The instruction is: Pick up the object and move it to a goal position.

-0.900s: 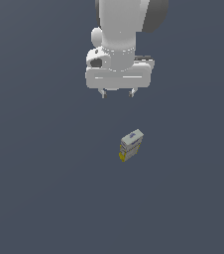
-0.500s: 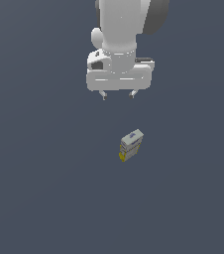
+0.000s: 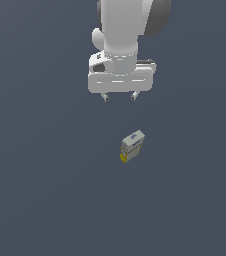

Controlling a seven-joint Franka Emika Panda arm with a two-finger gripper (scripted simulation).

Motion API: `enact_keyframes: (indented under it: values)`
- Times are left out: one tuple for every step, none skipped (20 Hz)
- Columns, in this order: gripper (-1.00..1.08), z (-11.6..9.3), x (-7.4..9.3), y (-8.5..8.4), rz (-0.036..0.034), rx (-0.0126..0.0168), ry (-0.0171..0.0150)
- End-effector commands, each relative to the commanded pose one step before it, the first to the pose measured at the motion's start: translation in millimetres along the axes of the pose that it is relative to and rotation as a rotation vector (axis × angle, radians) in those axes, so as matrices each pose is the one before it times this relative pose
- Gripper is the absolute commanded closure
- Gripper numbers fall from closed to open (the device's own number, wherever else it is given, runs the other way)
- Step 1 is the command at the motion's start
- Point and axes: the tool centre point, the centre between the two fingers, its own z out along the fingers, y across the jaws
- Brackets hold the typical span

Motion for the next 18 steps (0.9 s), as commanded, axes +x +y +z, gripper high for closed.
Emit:
enact_keyframes:
  values:
    - [-0.92,1.25,1.10,-0.59,0.01233,-0.00032,-0.00002]
    - [-0.92,0.81,0.75,-0.41,0.00778,-0.00013,0.00007]
    - [-0.92,0.90,0.83,-0.44,0.00899,-0.00018,0.00010]
    - [-0.92,0.98,0.91,-0.49,0.01016,-0.00023,0.00013]
    - [-0.92,1.07,0.98,-0.55,0.01126,-0.00027,0.00016]
    - [-0.92,1.16,1.05,-0.62,0.01233,-0.00031,0.00018]
    - [-0.92,1.28,1.14,-0.69,0.01338,-0.00032,0.00020]
    - [-0.92,1.41,1.23,-0.77,0.01451,-0.00034,0.00021]
    - [-0.92,1.54,1.31,-0.86,0.01563,-0.00036,0.00023]
    - [-0.92,1.65,1.38,-0.95,0.01678,-0.00039,0.00026]
    - [-0.92,1.77,1.45,-1.03,0.01795,-0.00042,0.00029]
    - [-0.92,1.90,1.51,-1.14,0.01910,-0.00045,0.00032]
    - [-0.92,2.03,1.56,-1.24,0.02027,-0.00047,0.00035]
    - [-0.92,2.16,1.61,-1.35,0.02143,-0.00050,0.00038]
    - [-0.92,2.30,1.65,-1.47,0.02260,-0.00052,0.00042]
    - [-0.92,2.37,1.64,-1.55,0.02312,-0.00053,0.00045]
    - [-0.92,2.39,1.59,-1.59,0.02312,-0.00053,0.00046]
    - [-0.92,2.40,1.53,-1.64,0.02311,-0.00052,0.00048]
